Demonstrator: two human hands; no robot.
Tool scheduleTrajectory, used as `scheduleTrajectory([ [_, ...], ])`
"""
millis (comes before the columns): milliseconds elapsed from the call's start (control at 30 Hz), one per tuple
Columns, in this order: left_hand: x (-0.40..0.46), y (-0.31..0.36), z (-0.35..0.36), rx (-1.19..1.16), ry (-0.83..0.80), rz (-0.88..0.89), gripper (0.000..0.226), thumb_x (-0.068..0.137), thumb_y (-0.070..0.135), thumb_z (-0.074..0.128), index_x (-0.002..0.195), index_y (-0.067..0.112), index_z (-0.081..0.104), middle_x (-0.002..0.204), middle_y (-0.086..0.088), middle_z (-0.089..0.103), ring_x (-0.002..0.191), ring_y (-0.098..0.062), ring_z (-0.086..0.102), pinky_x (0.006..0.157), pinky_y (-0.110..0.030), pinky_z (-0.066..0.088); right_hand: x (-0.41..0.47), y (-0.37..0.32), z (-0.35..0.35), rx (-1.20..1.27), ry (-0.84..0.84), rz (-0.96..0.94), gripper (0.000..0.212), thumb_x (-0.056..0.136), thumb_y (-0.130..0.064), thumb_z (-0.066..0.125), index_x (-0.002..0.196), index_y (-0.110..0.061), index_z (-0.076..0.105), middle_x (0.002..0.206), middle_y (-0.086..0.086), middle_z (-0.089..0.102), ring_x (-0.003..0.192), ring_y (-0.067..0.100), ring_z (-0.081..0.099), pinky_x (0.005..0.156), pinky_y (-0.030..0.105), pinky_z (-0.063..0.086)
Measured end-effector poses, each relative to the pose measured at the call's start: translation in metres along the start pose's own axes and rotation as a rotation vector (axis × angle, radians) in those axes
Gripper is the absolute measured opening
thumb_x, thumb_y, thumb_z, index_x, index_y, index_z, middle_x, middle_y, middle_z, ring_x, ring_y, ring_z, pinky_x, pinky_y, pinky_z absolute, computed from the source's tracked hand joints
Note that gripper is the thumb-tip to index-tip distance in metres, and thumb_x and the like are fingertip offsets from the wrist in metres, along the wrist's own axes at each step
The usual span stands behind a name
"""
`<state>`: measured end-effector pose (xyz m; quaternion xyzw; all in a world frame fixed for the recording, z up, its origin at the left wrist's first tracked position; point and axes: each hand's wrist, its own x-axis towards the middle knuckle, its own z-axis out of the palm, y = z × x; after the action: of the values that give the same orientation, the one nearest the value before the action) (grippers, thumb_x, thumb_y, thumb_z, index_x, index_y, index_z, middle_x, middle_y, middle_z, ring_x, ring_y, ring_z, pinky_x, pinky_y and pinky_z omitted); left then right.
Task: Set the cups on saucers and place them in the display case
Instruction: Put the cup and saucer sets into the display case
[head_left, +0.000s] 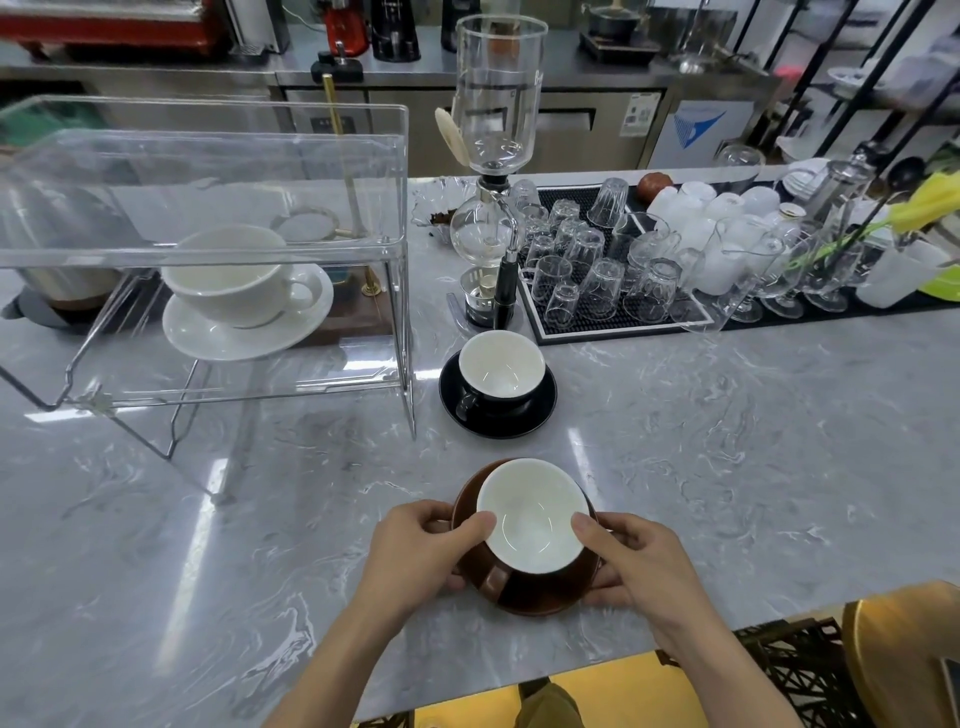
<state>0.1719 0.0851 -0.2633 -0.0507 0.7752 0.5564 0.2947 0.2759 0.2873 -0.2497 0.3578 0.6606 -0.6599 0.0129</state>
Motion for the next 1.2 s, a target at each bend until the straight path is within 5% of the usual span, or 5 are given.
scheduleTrajectory([
  [200,0.0,0.007,0.0,-0.057,-0.012,-0.046,0.029,0.072,0.027,0.086,0.087,0.005,0.074,0.058,-0.003,0.067,0.048,-0.012,0.065,0.051,-0.027,0.055,0.0,-0.002,0.001,0.025,0.007,0.0,0.025,0.082,-0.026,0.078,0.098,-0.009,0.07,0.091,0.031,0.069,0.083,0.048,0.07,0.064,0.049,0.062],
  [433,-0.011,0.011,-0.01,-0.126,-0.006,-0.016,0.034,0.069,0.024,0.088,0.092,0.003,0.074,0.07,-0.012,0.074,0.055,-0.018,0.071,0.054,-0.032,0.058,-0.009,-0.011,0.003,0.016,-0.005,-0.079,0.018,0.081,-0.022,0.078,0.095,-0.015,0.07,0.073,0.017,0.064,0.066,0.028,0.071,0.064,0.045,0.063],
  [800,-0.054,0.047,-0.047,-0.277,0.029,0.223,0.034,0.071,0.007,0.088,0.102,0.009,0.074,0.069,-0.006,0.068,0.066,-0.023,0.076,0.066,-0.04,0.065,-0.043,-0.063,0.017,0.029,-0.039,-0.344,0.038,0.071,-0.025,0.081,0.107,-0.016,0.072,0.092,0.017,0.071,0.082,0.029,0.074,0.063,0.038,0.062],
  [1033,-0.081,0.068,-0.073,-0.39,0.062,0.374,0.06,0.04,0.028,0.091,0.097,0.014,0.076,0.079,-0.008,0.078,0.076,-0.028,0.078,0.067,-0.04,0.065,-0.065,-0.096,0.029,0.064,-0.066,-0.545,0.044,0.064,-0.024,0.088,0.105,-0.021,0.074,0.084,0.005,0.073,0.086,0.045,0.065,0.071,0.05,0.062],
  [1200,-0.095,0.085,-0.097,-0.381,0.112,0.473,0.056,0.039,0.03,0.092,0.092,0.018,0.079,0.085,-0.013,0.078,0.078,-0.033,0.077,0.074,-0.05,0.064,-0.072,-0.121,0.042,0.066,-0.128,-0.662,0.04,0.064,-0.024,0.083,0.103,-0.032,0.075,0.084,0.009,0.071,0.073,0.033,0.061,0.067,0.039,0.062],
])
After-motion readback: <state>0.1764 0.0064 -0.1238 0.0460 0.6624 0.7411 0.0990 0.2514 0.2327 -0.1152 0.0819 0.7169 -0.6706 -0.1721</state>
